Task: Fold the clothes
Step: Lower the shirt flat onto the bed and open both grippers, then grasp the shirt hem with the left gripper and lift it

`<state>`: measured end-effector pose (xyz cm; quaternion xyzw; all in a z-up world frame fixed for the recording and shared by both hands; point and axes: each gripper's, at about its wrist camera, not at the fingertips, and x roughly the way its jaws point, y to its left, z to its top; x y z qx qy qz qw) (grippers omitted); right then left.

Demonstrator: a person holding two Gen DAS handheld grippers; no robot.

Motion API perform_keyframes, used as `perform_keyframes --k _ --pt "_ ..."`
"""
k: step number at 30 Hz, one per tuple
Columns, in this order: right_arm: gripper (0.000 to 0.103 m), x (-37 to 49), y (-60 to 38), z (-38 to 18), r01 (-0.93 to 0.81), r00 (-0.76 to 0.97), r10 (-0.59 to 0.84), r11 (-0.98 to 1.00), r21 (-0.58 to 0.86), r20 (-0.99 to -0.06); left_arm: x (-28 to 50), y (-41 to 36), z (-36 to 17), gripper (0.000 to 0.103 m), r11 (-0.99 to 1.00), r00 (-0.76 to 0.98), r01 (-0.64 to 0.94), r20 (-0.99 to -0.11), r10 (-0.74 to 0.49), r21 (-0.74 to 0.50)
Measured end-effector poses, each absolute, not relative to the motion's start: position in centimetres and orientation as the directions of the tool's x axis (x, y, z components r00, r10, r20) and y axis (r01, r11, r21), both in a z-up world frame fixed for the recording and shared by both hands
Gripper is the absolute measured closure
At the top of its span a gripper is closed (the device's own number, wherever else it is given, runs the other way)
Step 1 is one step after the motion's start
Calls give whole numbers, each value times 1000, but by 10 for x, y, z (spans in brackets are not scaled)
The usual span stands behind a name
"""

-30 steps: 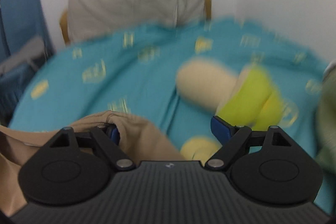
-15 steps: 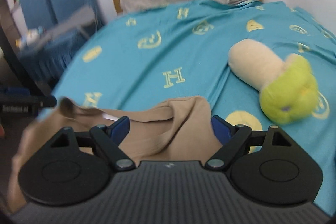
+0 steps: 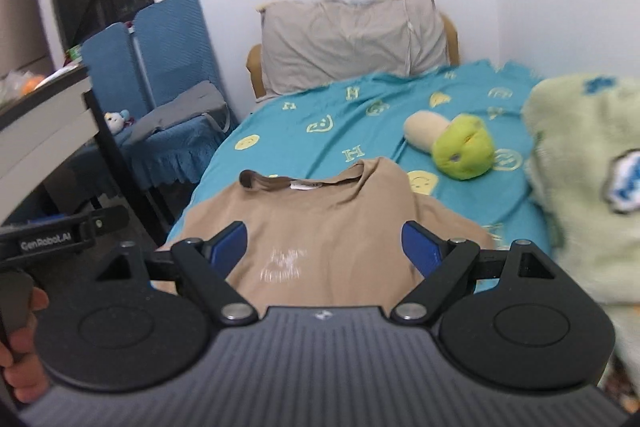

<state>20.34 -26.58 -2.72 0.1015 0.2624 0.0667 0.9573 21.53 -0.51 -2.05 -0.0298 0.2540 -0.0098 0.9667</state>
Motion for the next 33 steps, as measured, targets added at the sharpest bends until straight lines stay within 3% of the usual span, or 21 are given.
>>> perform_keyframes --k 7,11,17,24,27,33 --pt "17 118 -272 -26 -74 872 177 969 234 -456 101 -4 -13 1 993 875 -2 -482 -55 -118" --pt "17 114 -279 -26 -50 877 172 962 269 -449 83 8 -28 1 985 846 -4 -525 -89 -173" --pt "17 115 -286 -30 -38 877 177 952 303 -446 105 34 -62 1 964 809 -61 -578 -105 -260" --pt "18 122 -302 -37 10 870 190 916 400 -456 164 88 -117 2 794 769 -260 -616 -174 -550" --pt "22 127 -309 -42 35 868 196 892 450 -456 185 113 -140 4 652 775 -353 -600 -199 -671" --pt "25 149 -313 -54 71 848 219 855 513 -482 228 131 -161 8 533 822 -383 -542 -176 -754"
